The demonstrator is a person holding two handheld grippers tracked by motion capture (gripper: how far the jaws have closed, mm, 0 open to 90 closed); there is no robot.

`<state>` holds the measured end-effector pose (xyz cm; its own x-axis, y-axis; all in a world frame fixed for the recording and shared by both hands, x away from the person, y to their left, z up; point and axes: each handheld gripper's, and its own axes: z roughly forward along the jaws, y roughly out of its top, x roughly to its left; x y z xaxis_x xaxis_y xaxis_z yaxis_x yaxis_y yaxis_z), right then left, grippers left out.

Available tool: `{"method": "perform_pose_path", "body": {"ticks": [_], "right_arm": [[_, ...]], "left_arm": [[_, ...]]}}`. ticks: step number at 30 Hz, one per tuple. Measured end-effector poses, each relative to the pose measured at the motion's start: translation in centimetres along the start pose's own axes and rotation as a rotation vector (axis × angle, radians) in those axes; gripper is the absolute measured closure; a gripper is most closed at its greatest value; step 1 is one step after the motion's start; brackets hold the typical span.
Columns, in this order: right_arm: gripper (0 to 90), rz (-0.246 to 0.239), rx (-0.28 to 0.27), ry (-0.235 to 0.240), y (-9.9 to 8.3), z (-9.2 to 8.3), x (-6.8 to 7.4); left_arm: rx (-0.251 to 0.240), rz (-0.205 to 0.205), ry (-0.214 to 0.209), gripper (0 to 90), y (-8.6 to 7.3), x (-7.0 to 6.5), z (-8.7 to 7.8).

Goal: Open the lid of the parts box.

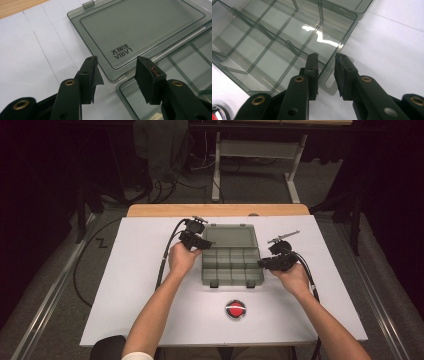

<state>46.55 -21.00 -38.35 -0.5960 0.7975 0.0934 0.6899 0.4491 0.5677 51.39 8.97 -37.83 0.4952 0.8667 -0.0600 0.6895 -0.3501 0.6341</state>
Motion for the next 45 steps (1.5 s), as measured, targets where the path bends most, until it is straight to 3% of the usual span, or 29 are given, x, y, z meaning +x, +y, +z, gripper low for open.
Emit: {"method": "perform_pose_path", "body": {"ticks": [10, 19, 36, 37, 40, 41, 43, 44, 45], "right_arm": [[71.2, -0.018, -0.023, 0.005, -0.2, -0.1, 0.2], [63.8, -0.026, -0.09, 0.025, -0.3, -1.0, 0.3], [56.0, -0.033, -0.167, 0.043, -1.8, -2.7, 0.4], [55.7, -0.036, -0.173, 0.044, -1.9, -2.8, 0.4], [54.4, -0.05, -0.195, 0.041, -2.2, -3.0, 0.5], [54.0, -0.054, -0.202, 0.042, -2.3, -3.1, 0.5], [53.3, -0.057, -0.214, 0.038, -2.6, -3.2, 0.6], [53.1, -0.062, -0.221, 0.036, -2.7, -3.2, 0.6], [52.7, -0.068, -0.228, 0.035, -2.8, -3.3, 0.7]], "left_arm": [[0.015, 0.01, -0.001, 46.1, 0.0, -0.1, -1.6], [0.012, 0.062, 0.033, 38.5, -0.5, -0.7, -3.0], [-0.043, 0.069, -0.016, 39.3, -3.1, -0.6, -5.5], [-0.045, 0.055, -0.025, 39.5, -3.3, -0.8, -5.7], [-0.058, 0.078, -0.023, 39.8, -3.7, -0.8, -6.1], [-0.063, 0.055, -0.036, 39.8, -3.9, -1.0, -6.2], [-0.057, 0.088, -0.027, 39.9, -4.2, -0.8, -6.5], [-0.078, 0.051, -0.037, 39.8, -4.3, -1.2, -6.6], [-0.09, 0.052, -0.038, 39.6, -4.5, -1.2, -6.7]]}}
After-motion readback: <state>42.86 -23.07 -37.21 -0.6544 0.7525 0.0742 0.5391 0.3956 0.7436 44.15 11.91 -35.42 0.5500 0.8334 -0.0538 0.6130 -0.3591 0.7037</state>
